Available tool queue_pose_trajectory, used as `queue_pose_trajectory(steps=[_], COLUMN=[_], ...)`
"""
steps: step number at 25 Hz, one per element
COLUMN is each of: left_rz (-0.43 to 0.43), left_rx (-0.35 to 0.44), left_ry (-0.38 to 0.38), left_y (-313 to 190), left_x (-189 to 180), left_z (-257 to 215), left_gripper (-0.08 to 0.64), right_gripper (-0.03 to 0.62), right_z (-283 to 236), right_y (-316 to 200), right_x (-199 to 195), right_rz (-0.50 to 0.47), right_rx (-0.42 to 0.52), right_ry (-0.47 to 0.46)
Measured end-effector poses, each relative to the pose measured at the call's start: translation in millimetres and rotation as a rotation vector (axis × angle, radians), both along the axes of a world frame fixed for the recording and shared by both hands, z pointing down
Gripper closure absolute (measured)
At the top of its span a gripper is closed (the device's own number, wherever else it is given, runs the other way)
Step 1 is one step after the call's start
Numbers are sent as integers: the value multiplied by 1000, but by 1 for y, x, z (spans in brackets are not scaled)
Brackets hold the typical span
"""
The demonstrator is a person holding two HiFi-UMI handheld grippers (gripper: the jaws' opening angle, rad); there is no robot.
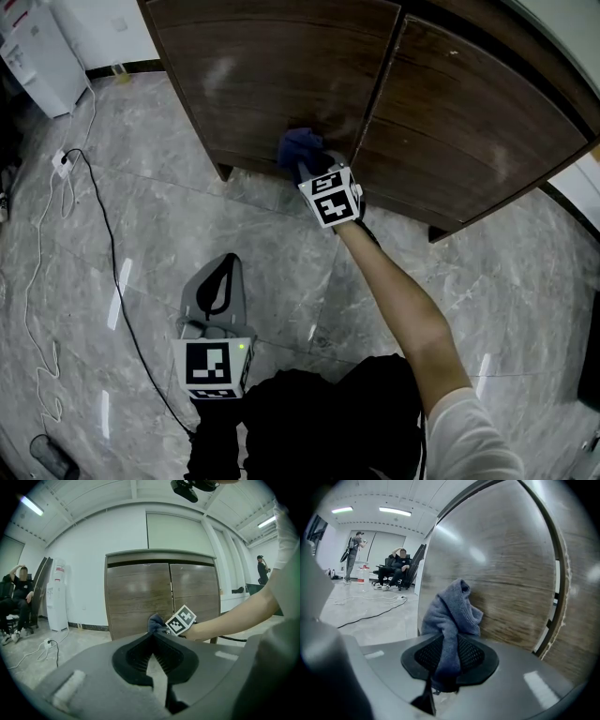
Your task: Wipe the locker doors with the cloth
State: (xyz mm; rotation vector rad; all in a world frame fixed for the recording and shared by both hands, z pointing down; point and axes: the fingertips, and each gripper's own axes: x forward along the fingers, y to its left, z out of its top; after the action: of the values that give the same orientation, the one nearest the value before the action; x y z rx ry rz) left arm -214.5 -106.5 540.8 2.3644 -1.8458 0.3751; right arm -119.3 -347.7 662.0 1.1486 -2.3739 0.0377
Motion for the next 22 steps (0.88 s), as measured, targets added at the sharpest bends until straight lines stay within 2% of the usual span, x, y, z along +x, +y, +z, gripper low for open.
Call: queue_pose_trajectory(steps=[8, 22], left_rz=[-12, -2], left_rx=[-14, -2], left_ry=[-1, 9], left_y=[-2, 4], left_x=[-5, -1], left_z=[9, 1], left_gripper=[560, 560], right_gripper=[506, 506], right_z=[19, -68], right_y=[0, -6], right_x=[-7, -21], right_rz=[-15, -39], right_rx=[-25, 70], right_ry=[41, -26])
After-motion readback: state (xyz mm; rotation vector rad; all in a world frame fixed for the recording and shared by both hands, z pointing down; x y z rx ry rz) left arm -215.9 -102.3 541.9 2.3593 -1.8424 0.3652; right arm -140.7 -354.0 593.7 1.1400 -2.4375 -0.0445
